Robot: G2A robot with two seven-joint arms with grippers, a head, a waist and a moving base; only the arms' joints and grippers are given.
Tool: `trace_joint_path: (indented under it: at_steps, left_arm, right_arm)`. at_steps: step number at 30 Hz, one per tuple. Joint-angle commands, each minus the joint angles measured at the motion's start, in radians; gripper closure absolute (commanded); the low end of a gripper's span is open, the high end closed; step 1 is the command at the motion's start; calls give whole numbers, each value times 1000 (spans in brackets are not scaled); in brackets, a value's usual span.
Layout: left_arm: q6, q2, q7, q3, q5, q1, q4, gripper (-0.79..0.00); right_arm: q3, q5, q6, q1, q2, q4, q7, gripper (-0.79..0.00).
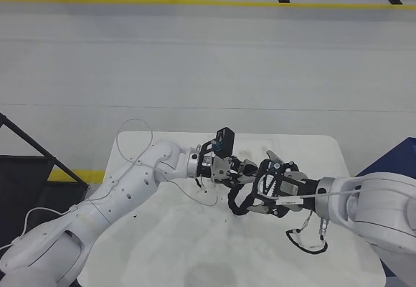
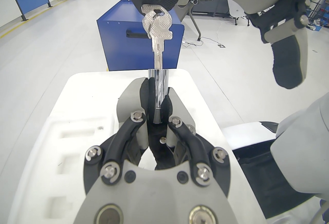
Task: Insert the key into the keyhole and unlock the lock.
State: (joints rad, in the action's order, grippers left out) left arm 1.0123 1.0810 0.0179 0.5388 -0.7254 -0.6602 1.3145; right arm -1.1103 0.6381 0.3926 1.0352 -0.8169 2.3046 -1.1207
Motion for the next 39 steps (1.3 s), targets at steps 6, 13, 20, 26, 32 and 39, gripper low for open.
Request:
trace_joint_path:
  at_steps: [6,13,20,26,32,39]
  left_arm:
    - [0,0,15,-6,-10,9,-7,0]
    - [0,-1,41,5,-36,7,-18,0]
    - [0,0,43,5,-50,4,-17,0]
    - [0,1,48,8,-57,7,-18,0]
    - [0,4,54,14,-68,7,-24,0]
    - [0,6,55,19,-81,4,-21,0]
  right_arm:
    - [19,-11,-21,-19,-3,-10,-45,-785]
    - [11,-47,-23,-35,-1,9,-100,-785]
    - [16,-29,-23,-50,0,20,-128,-785]
    - [45,-45,-5,-63,-3,17,-144,-785]
    - [57,-65,-12,-79,-4,25,-162,-785]
    - [49,-46,-14,-97,-3,19,-173,-785]
